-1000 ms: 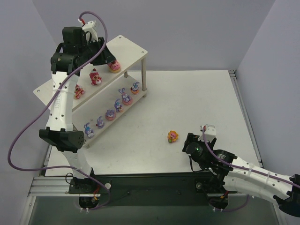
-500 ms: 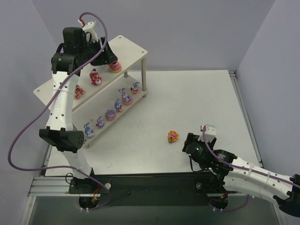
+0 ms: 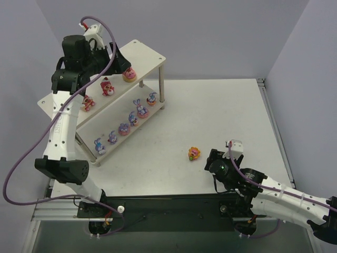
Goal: Place and organize the plastic toys onto the shelf
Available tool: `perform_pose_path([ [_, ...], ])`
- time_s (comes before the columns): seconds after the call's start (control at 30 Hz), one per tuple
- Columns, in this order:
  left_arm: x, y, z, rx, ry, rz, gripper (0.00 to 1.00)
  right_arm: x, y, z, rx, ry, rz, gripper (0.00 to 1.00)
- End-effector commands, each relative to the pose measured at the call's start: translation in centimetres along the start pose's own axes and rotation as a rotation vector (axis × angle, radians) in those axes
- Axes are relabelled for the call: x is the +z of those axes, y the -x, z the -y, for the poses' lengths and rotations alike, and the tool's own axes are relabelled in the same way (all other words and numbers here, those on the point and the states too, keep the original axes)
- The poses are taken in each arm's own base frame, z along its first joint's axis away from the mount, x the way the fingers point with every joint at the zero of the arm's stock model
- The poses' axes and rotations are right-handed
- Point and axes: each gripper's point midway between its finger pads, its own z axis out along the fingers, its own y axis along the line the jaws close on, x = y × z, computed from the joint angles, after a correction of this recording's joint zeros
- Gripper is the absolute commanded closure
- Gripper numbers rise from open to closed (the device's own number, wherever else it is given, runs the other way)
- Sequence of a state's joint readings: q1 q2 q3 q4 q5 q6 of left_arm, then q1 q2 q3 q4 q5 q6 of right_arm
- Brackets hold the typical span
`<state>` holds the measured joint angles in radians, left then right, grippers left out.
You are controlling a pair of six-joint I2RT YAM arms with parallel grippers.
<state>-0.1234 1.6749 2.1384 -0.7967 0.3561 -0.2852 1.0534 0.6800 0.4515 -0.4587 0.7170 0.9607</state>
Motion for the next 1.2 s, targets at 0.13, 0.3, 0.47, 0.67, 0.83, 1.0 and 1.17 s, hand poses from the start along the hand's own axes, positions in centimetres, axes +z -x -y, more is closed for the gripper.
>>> perform_pose_path([
  [0.13,-8.2,6.6,5.8,0.123,-0.144,0.323,0.18,-0.4,1.6,-0.8,0.03,0.006,0.024,0.21],
  [0.3,-11.7,6.2,9.3,0.129,-0.258,0.349,0.18,-0.3,1.6,-0.6,0.033,0.0,0.026,0.2],
  [0.47,-10.6,-0.2,14.0,0.163,-0.383,0.231,0.18,-0.5,2.3,-0.7,0.049,-0.003,0.046,0.2],
  [0.67,-7.0,-9.4,18.0,0.174,-0.479,0.093,0.18,-0.5,2.8,-0.1,0.059,-0.022,0.068,0.22],
  [0.83,-4.7,-17.9,21.8,0.283,-0.568,-0.075,0.18,-0.7,2.8,0.7,0.066,-0.036,0.067,0.22],
  [1.0,-2.2,-27.0,24.4,0.359,-0.694,-0.236,0.18,-1.3,3.1,1.4,0.091,-0.023,0.082,0.22],
  [1.17,-0.5,-35.5,24.4,0.45,-0.834,-0.376,0.17,-2.0,3.2,2.3,0.094,-0.012,0.079,0.22],
])
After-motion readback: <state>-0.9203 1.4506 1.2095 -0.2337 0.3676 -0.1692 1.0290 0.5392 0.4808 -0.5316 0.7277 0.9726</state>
